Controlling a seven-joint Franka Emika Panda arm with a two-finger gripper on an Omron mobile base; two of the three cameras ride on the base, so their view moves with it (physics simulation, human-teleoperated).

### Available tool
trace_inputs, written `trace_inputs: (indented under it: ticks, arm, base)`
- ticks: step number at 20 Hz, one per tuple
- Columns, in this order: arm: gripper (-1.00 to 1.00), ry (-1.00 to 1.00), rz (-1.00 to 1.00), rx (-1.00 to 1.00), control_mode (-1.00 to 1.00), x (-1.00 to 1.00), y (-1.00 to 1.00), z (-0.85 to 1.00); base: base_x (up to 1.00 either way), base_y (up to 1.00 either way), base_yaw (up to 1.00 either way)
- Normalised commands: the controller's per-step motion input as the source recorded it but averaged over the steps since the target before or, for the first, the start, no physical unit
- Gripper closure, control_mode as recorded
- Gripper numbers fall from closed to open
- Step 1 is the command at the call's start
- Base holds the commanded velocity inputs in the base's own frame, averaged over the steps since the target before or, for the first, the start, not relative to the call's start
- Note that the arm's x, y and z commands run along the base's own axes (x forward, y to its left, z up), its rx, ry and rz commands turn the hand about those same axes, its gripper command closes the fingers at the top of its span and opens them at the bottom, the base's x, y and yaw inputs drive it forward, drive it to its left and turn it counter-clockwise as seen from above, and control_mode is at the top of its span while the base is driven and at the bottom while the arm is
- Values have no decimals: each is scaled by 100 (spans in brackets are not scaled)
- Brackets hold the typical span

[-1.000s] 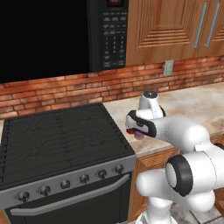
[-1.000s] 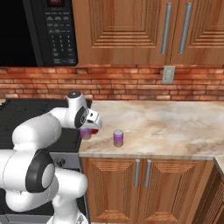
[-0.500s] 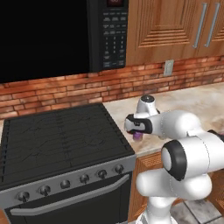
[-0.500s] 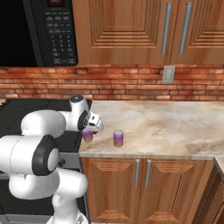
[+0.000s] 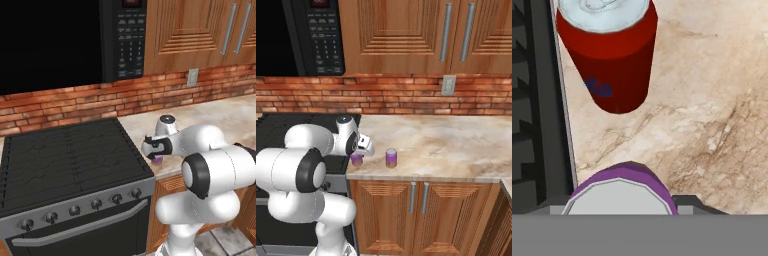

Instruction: Four empty soda cans are scattered around the kitchen. Gather all the cans and cluster them next to the stove for recycling.

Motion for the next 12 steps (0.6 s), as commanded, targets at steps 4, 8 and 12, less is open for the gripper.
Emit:
trace_inputs:
  ticks: [4, 8, 12]
  arm:
    - [100, -2, -3, 0, -100, 4, 0, -18]
    - [100, -2, -3, 0, -100, 9, 0, -14]
    - [100, 0, -3, 0, -100, 8, 0, -15]
  base:
    - [0, 0, 0]
    - [0, 0, 0]
    - [0, 0, 0]
